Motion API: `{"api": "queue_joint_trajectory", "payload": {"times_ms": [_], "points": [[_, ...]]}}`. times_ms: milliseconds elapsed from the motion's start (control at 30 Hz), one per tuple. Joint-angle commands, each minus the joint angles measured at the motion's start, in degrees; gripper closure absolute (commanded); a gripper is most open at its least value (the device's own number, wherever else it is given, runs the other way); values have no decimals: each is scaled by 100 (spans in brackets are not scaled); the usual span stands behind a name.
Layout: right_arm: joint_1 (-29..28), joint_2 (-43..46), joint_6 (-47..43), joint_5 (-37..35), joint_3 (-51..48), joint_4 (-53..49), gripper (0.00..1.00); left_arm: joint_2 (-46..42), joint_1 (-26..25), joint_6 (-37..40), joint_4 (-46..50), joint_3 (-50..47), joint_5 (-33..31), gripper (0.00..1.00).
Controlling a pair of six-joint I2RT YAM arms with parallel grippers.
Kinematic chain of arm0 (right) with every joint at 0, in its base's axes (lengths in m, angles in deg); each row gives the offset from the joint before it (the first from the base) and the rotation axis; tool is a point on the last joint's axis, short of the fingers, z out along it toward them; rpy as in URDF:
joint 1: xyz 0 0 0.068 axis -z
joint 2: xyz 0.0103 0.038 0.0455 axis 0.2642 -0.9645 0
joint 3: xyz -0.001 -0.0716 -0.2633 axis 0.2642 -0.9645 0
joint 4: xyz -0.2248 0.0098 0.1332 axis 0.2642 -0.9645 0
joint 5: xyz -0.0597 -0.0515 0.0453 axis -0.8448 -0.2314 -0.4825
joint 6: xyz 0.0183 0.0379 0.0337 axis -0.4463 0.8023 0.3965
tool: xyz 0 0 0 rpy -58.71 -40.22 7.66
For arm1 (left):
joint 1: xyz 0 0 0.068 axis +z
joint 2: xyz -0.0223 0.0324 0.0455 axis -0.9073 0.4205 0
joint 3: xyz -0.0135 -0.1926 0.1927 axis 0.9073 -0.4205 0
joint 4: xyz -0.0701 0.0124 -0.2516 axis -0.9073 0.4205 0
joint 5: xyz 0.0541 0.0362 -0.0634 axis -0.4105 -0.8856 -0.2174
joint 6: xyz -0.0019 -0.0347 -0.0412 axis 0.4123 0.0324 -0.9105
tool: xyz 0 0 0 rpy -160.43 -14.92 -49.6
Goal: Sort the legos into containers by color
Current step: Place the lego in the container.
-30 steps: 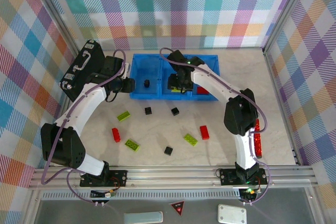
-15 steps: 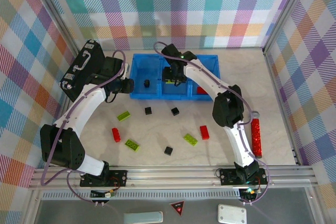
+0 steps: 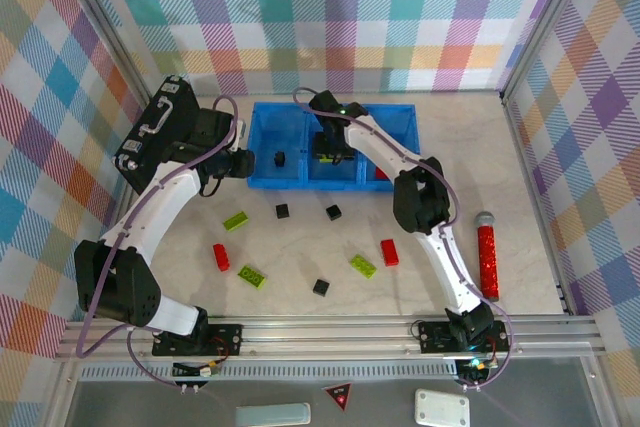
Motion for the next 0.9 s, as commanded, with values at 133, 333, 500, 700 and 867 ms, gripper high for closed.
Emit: {"api": "queue_joint_trajectory", "payload": {"times_ms": [133, 333, 500, 700, 867], "points": [[33, -343, -26, -73, 262, 126, 38, -125, 62, -61, -86, -59, 163, 52], [33, -453, -26, -119, 340, 47, 34, -78, 62, -65, -76, -40, 160, 52], [33, -435, -85, -128, 573, -148, 28, -73, 62, -59, -78, -57, 134, 52], [31, -72, -131, -222, 673, -328, 25, -66, 62, -68, -78, -44, 188, 52], [25, 258, -174, -177, 677, -449, 25, -91, 62, -67, -74, -56, 166, 52]]}}
